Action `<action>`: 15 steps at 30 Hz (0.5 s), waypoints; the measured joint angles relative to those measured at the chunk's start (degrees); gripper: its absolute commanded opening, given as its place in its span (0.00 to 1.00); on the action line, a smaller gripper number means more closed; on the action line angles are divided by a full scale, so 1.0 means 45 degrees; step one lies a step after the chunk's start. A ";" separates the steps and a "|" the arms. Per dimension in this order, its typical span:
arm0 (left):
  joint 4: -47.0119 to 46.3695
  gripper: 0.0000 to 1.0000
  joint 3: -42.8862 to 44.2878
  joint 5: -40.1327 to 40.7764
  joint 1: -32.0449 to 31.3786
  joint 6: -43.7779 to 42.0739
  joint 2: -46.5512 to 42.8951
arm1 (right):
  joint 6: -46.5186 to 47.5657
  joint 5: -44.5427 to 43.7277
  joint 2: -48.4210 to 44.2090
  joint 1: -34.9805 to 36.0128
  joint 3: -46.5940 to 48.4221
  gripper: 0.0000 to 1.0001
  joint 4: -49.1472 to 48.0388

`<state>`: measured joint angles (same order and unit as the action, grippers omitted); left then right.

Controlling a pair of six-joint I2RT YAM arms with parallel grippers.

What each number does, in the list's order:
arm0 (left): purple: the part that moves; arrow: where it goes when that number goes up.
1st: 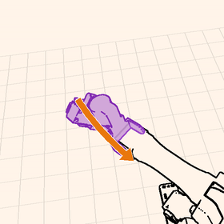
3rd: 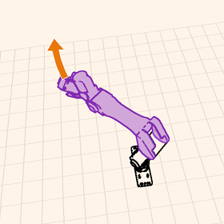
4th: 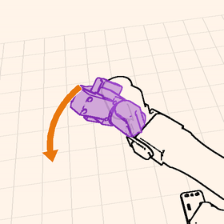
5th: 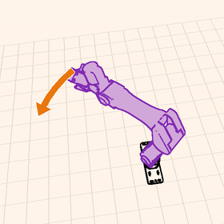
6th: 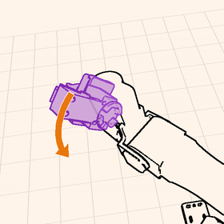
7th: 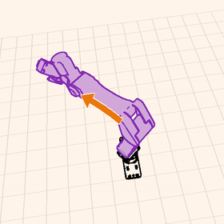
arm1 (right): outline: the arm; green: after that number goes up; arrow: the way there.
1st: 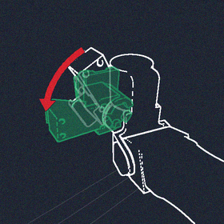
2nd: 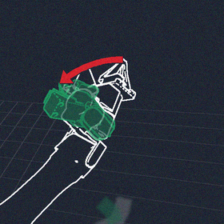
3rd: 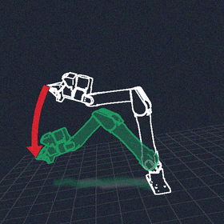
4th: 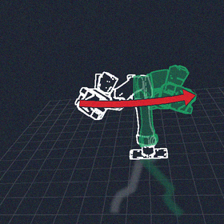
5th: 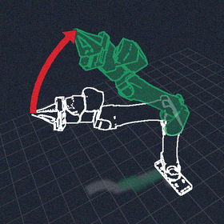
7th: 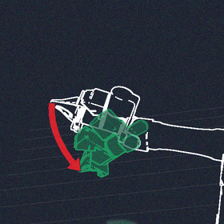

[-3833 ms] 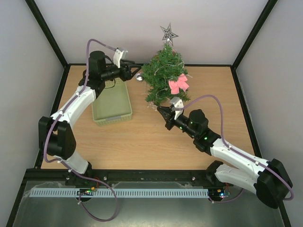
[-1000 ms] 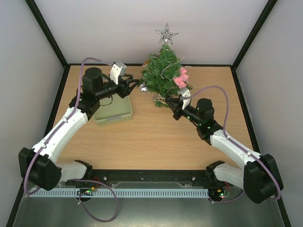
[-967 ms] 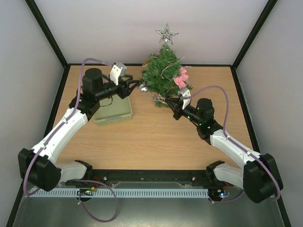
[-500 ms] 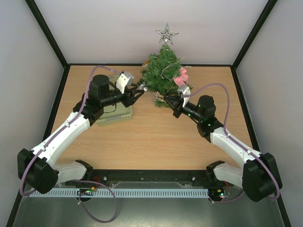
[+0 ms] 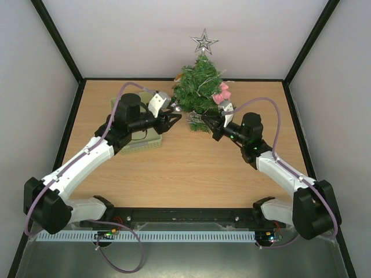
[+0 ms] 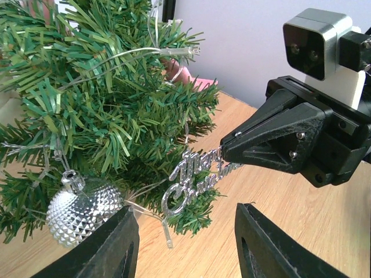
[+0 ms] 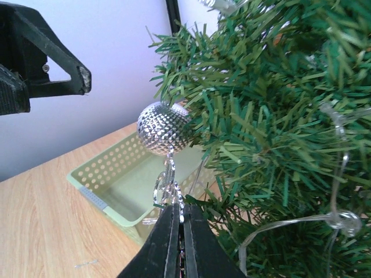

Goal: Decorate the small christmas tree
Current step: Place the decoration item on the Christmas tree.

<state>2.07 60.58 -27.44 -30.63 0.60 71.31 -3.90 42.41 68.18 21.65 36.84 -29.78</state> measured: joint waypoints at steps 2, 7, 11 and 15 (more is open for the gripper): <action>0.0015 0.47 0.0000 0.0053 -0.0087 -0.0053 0.0063 | -0.0010 0.0175 0.0146 -0.0010 0.0058 0.02 0.0000; 0.0078 0.47 0.0044 0.0194 -0.0291 -0.0180 0.0316 | -0.0175 0.0573 0.0272 -0.0015 0.0063 0.02 -0.0019; 0.0117 0.48 0.0044 0.0257 -0.0355 -0.0272 0.0461 | -0.0495 0.0709 0.0321 -0.0015 0.0063 0.02 -0.0068; 0.0121 0.47 0.0044 0.0311 -0.0355 -0.0296 0.0495 | -0.0690 0.0719 0.0325 -0.0015 0.0063 0.02 -0.0121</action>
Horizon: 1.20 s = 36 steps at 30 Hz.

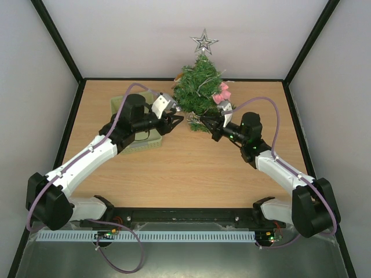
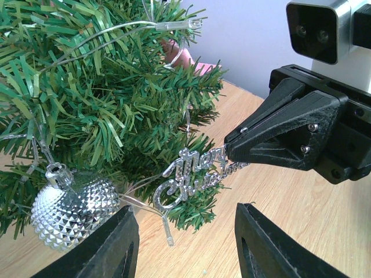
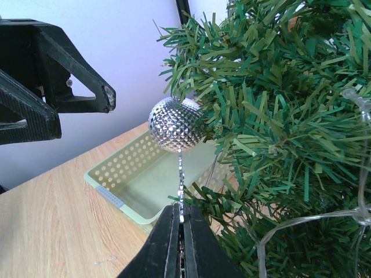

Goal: Decorate the small christmas tree
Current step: Place the decoration item on the Christmas tree.

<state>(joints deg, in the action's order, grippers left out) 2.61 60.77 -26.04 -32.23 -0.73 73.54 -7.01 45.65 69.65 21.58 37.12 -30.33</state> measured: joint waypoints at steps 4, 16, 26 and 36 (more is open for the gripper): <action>0.0000 0.47 0.0000 0.0044 0.0000 -0.0029 0.0005 | -0.0024 -0.0180 0.0000 0.0000 0.0000 0.02 -0.0005; 0.0136 0.47 0.0005 0.0112 -0.0005 -0.0092 0.0000 | 0.0039 -0.0894 0.0233 -0.0019 0.0000 0.02 0.0015; 0.0481 0.47 0.0155 0.0238 -0.0087 -0.0180 0.0000 | 0.0078 -0.1030 0.0646 -0.0053 0.0194 0.15 0.0015; 0.0559 0.47 0.0160 0.0471 -0.0170 -0.0238 0.0000 | 0.0267 -0.1564 0.0593 -0.0073 0.0194 0.18 0.0311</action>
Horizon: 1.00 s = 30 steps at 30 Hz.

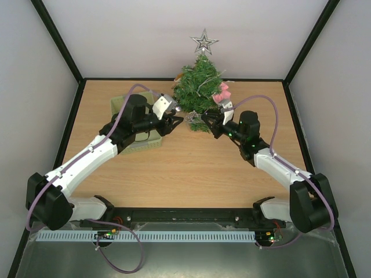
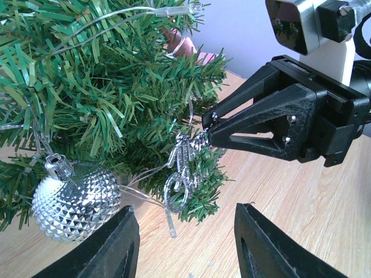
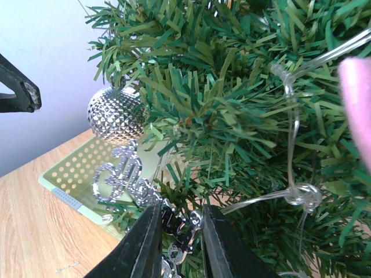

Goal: Decorate the small christmas tree
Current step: Place the decoration item on the Christmas tree.

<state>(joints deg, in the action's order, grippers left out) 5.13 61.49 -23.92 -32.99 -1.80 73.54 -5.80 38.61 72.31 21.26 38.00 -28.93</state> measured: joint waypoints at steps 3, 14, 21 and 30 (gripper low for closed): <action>0.0000 0.47 0.0000 0.0019 0.0000 -0.0049 0.0000 | 0.0044 -0.0117 -0.0112 -0.0015 0.0000 0.18 0.0039; 0.0000 0.47 -0.0005 0.0049 -0.0044 -0.0078 0.0000 | 0.0068 -0.0155 -0.0432 -0.0044 0.0000 0.16 0.0078; 0.0000 0.47 -0.0005 0.0058 -0.0049 -0.0078 0.0000 | 0.0121 -0.0053 -0.0432 -0.0044 0.0000 0.08 0.0092; 0.0000 0.47 -0.0005 0.0121 -0.0053 -0.0073 -0.0015 | 0.0214 0.0010 -0.0432 -0.0044 0.0000 0.04 0.0204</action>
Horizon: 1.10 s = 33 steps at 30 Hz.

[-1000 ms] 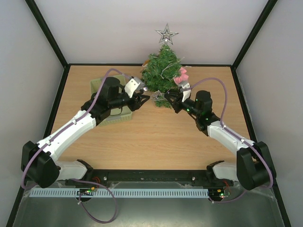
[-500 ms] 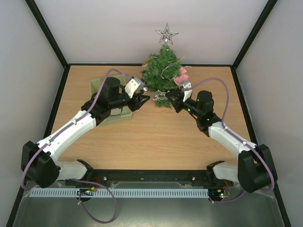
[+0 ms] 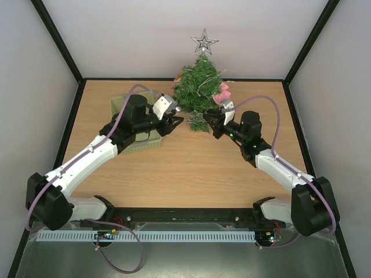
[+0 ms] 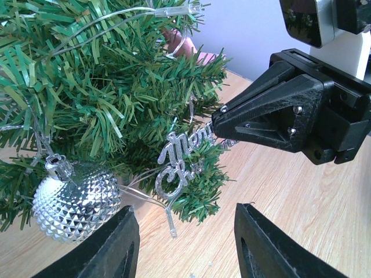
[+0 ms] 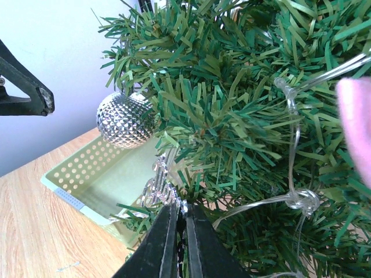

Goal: Decorate the small christmas tree
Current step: Place the decoration item on the Christmas tree, then reset both arms

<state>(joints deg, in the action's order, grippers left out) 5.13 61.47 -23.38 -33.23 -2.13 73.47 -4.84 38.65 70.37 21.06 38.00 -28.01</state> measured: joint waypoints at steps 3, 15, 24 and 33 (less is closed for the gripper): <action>0.0000 0.47 0.0000 0.0024 -0.0010 -0.0005 0.0000 | 0.0039 0.0005 -0.0005 0.0000 0.0000 0.13 0.0092; 0.0039 0.48 -0.0010 0.0170 -0.0053 -0.0073 -0.0058 | 0.0063 -0.0321 -0.0520 0.0000 -0.0005 0.21 0.0214; 0.0097 0.55 -0.0010 0.0228 -0.0053 -0.0092 -0.0087 | -0.0185 -0.0651 -0.1161 0.0000 -0.0005 0.42 0.1117; 0.0695 0.99 -0.0005 0.1719 -0.0053 0.0311 -0.1015 | -0.1530 -0.2059 -0.3920 -0.0010 0.0170 0.80 0.4099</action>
<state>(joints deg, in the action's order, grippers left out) 8.25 61.45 -15.64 -33.47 -0.73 68.90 -11.73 29.39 52.73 21.02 38.76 -9.56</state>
